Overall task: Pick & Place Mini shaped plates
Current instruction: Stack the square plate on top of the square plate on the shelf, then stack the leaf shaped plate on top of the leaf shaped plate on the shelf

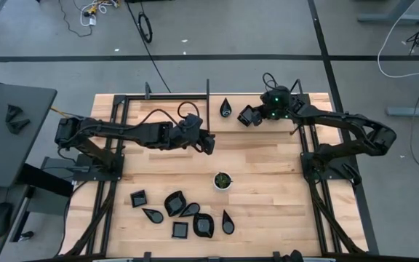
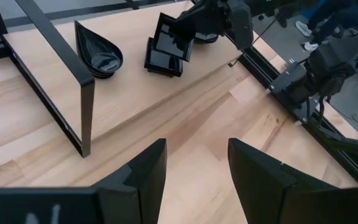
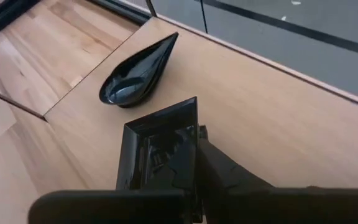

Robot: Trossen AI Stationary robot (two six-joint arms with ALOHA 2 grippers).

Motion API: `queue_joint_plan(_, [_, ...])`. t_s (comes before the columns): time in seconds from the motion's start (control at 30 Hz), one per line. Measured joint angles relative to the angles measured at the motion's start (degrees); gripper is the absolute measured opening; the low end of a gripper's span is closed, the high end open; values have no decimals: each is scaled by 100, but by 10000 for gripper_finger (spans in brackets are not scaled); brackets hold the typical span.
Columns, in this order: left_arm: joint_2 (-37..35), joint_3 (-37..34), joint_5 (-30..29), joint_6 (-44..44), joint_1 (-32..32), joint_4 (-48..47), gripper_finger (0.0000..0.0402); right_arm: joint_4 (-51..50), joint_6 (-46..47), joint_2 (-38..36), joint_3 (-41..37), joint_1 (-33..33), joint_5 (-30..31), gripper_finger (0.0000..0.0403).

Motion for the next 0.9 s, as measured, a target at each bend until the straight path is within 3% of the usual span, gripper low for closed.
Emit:
queue_joint_plan(0.23, [0,0,3,11,82,9,177,224,-138,462,0,2,-98,17])
queue_joint_plan(0.53, [0,0,3,7,85,13,177,270,-146,475,0,-4,-91,24])
queue_joint_plan(0.9, [0,0,3,7,85,15,177,46,-184,264,172,-24,-90,105])
